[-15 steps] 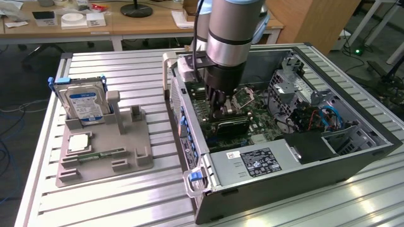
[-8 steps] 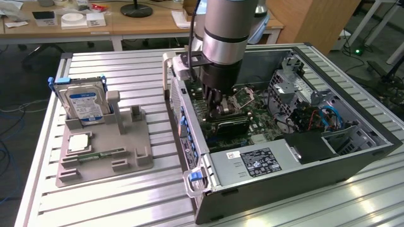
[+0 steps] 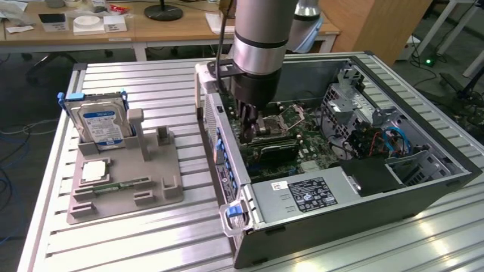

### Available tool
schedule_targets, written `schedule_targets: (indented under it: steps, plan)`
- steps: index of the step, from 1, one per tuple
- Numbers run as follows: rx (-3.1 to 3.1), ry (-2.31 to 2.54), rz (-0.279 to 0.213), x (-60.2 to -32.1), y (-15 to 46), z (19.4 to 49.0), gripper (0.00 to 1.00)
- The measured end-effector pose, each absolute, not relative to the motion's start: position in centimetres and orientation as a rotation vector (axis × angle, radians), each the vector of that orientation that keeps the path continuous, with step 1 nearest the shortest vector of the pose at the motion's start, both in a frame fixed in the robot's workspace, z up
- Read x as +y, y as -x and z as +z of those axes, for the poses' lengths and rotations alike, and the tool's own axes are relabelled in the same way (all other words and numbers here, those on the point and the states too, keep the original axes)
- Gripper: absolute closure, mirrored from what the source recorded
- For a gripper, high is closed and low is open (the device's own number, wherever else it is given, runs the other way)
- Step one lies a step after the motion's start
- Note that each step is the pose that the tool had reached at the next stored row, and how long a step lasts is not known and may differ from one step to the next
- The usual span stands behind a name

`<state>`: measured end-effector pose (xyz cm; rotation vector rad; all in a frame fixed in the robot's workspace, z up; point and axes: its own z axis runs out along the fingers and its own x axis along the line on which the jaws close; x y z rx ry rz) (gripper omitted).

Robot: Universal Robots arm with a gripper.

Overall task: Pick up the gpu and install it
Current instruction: 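Press down on the gpu until it lock into place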

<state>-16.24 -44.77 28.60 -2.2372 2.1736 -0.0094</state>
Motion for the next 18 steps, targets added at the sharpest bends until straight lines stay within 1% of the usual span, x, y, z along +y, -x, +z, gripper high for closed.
schedule_targets:
  steps: [18]
  plan:
    - [2.173, 2.237, -0.009, -44.3, 18.1, 28.6, 0.90]
